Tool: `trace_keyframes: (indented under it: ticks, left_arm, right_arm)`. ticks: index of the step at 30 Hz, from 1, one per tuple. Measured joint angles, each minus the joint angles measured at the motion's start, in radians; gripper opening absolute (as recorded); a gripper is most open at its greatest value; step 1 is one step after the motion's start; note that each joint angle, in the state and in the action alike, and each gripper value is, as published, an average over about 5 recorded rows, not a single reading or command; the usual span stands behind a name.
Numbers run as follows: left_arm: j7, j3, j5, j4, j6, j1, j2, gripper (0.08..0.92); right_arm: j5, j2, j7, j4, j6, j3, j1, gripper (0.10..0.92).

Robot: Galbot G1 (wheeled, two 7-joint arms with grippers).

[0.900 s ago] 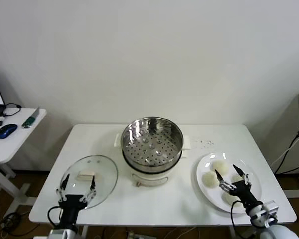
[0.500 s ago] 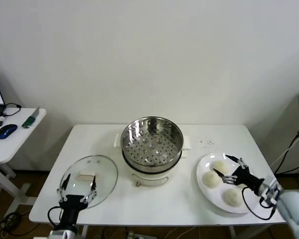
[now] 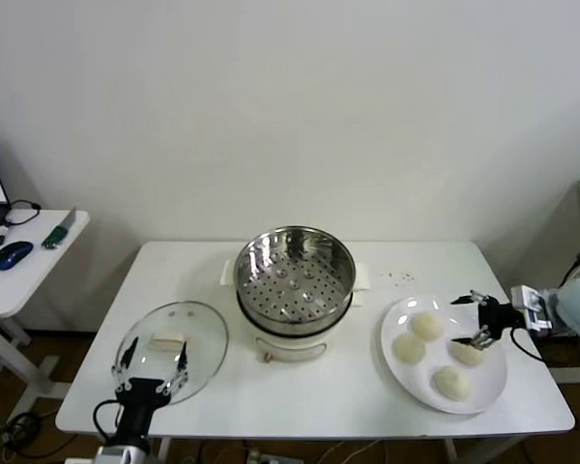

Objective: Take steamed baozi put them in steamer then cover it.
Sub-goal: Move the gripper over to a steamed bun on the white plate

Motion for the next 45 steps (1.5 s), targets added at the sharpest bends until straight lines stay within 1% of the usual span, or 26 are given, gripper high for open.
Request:
trace_keyframes:
  ticks: [8,17,26,41,45]
  left_arm:
    - [0.000,-0.009,-0.006,0.008,-0.001,0.004,0.014,0.823]
    - [0.000,-0.015,-0.011,-0.006,0.006,0.009,0.033,0.823]
    - [0.000,-0.010,-0.008,-0.008,0.012,0.004,0.041,0.823]
    - [-0.001,-0.006,-0.003,-0.001,0.016,0.000,0.045,0.823]
    - [-0.001,-0.002,0.001,0.000,0.016,0.001,0.044,0.823]
  right_arm:
    - [-0.015,0.042,-0.052,-0.118,-0.034,-0.387,0.333,0.823]
    - [-0.043,0.129,-0.069,-0.227,-0.059,-0.622,0.489,0.823]
    - [-0.091,0.219,-0.067,-0.314,-0.059,-0.692,0.515,0.823]
    - [-0.153,0.325,-0.060,-0.412,-0.026,-0.691,0.499,0.823]
    - [-0.163,0.335,-0.066,-0.422,-0.017,-0.688,0.499,0.799]
